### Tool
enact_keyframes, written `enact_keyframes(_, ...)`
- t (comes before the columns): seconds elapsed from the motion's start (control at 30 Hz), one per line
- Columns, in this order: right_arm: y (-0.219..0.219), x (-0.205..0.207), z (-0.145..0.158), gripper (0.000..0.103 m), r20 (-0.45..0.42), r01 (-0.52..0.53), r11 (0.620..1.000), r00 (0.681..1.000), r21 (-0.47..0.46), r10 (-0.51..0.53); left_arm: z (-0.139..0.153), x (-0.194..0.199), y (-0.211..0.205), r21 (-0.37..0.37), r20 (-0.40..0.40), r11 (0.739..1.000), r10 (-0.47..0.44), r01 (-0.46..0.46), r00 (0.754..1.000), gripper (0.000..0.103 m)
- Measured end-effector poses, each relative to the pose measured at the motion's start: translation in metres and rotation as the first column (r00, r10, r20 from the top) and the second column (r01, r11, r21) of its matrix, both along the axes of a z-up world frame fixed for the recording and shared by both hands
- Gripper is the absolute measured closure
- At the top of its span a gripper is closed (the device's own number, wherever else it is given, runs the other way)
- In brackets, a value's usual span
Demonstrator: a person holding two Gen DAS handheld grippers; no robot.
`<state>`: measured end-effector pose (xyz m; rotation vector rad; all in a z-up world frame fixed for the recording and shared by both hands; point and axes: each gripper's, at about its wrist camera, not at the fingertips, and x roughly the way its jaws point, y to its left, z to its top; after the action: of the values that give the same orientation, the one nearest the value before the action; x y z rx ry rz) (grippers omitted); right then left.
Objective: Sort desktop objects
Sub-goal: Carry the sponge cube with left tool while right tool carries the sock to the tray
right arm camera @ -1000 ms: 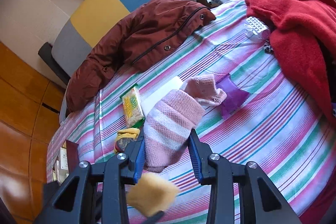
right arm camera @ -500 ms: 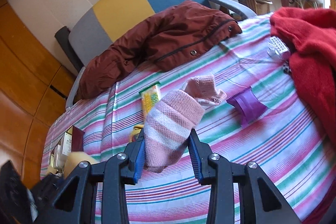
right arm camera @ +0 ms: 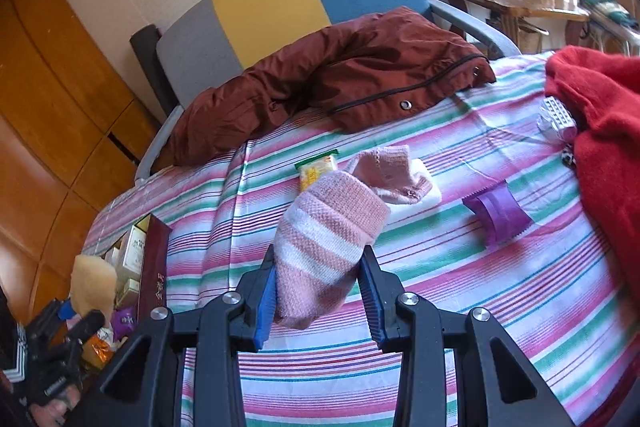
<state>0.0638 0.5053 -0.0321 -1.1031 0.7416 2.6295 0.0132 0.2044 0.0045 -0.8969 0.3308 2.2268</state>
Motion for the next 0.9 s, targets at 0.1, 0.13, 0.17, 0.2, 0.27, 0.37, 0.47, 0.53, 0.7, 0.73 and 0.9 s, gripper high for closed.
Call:
enact_keyframes(0.1, -0.009, -0.003, 0.003, 0.065, -0.004, -0.039, 0.999, 0.999, 0.02, 0.039, -0.001, -0.005, -0.019, 0.005, 0.007, 0.999, 0.041, -0.041, 0.999, 0.049)
enact_keyframes(0.13, -0.012, -0.005, 0.002, 0.065, 0.002, -0.053, 0.998, 0.999, 0.027, 0.053, -0.002, -0.007, -0.023, 0.007, 0.009, 0.999, 0.052, -0.052, 0.999, 0.049)
enact_keyframes(0.17, -0.015, -0.007, 0.002, 0.065, 0.009, -0.067, 0.997, 0.998, 0.033, 0.066, -0.002, -0.008, -0.03, 0.008, 0.011, 0.998, 0.065, -0.065, 0.998, 0.049)
enact_keyframes(0.2, -0.02, -0.008, 0.003, 0.065, 0.017, -0.084, 0.996, 0.996, 0.039, 0.083, -0.003, -0.009, -0.035, 0.008, 0.011, 0.997, 0.077, -0.077, 0.997, 0.049)
enact_keyframes(0.27, -0.03, -0.01, 0.006, 0.065, 0.032, -0.118, 0.991, 0.993, 0.06, 0.116, -0.003, -0.011, -0.045, 0.01, 0.013, 0.995, 0.098, -0.098, 0.995, 0.049)
enact_keyframes(0.37, -0.051, -0.013, 0.011, 0.065, 0.04, -0.175, 0.982, 0.984, 0.076, 0.173, -0.005, -0.016, -0.061, 0.015, 0.019, 0.991, 0.135, -0.135, 0.991, 0.049)
enact_keyframes(0.47, -0.079, -0.017, 0.021, 0.065, 0.04, -0.243, 0.966, 0.97, 0.093, 0.24, -0.005, -0.02, -0.076, 0.021, 0.019, 0.985, 0.172, -0.172, 0.985, 0.049)
enact_keyframes(0.53, -0.101, -0.021, 0.028, 0.065, 0.031, -0.299, 0.949, 0.954, 0.098, 0.297, -0.006, -0.023, -0.087, 0.026, 0.021, 0.98, 0.196, -0.197, 0.98, 0.049)
enact_keyframes(0.7, -0.162, -0.032, 0.038, 0.065, 0.003, -0.428, 0.899, 0.903, 0.097, 0.43, -0.01, -0.031, -0.114, 0.036, 0.039, 0.965, 0.257, -0.258, 0.966, 0.049)
enact_keyframes(0.73, -0.177, -0.034, 0.039, 0.065, -0.005, -0.455, 0.885, 0.889, 0.093, 0.458, -0.011, -0.032, -0.119, 0.036, 0.043, 0.963, 0.267, -0.268, 0.963, 0.049)
enact_keyframes(0.9, -0.226, -0.044, 0.038, 0.065, -0.015, -0.55, 0.832, 0.834, 0.077, 0.552, -0.019, -0.04, -0.145, 0.04, 0.073, 0.945, 0.322, -0.325, 0.944, 0.049)
